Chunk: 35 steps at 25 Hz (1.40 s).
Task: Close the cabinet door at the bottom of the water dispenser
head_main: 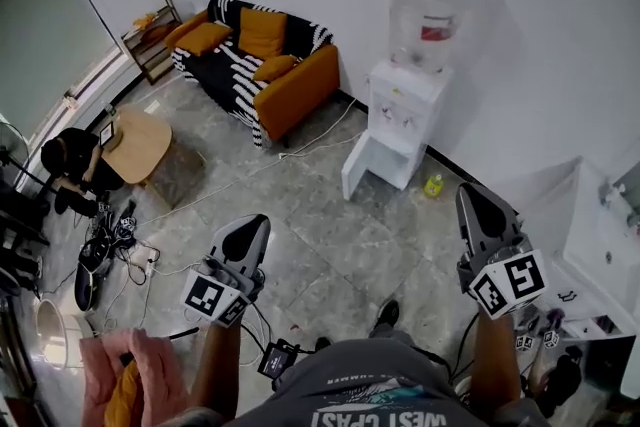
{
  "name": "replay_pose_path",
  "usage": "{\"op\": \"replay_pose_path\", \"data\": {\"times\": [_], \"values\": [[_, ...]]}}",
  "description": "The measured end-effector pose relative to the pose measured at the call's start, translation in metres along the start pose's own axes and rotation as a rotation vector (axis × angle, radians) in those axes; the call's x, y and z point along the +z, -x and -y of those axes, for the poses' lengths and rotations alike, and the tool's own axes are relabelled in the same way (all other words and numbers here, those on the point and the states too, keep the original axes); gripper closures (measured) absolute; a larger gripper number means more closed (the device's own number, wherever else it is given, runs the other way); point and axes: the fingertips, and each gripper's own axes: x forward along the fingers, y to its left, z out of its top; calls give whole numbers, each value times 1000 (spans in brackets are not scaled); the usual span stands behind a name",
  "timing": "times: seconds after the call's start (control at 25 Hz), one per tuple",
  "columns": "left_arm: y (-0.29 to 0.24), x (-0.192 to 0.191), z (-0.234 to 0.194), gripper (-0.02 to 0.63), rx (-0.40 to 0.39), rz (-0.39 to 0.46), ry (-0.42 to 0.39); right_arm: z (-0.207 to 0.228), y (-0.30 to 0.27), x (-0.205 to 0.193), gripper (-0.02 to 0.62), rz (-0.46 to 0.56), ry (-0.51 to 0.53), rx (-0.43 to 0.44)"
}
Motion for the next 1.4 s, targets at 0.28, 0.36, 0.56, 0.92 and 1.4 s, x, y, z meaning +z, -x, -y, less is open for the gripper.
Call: {"op": "replay_pose_path", "data": {"times": [0.28,0.36,0.56,0.92,1.4], "values": [[-58,-5,2,586,59,-18,-15,67,-36,-3,568,9,-12,47],[-71,-5,5,586,74,-24,-22,82,-44,-9,568,6,-24,63],[-103,2,14,586,90,-48,-47,115,-55,-15,568,9,-57,91],[-151,2,22,586,49,-65,-68,158,-55,-27,568,-3,-82,69],[-252,-28,-12,586,-122,-37,-6,198,-84,-39,568,-39,-65,-80]]}}
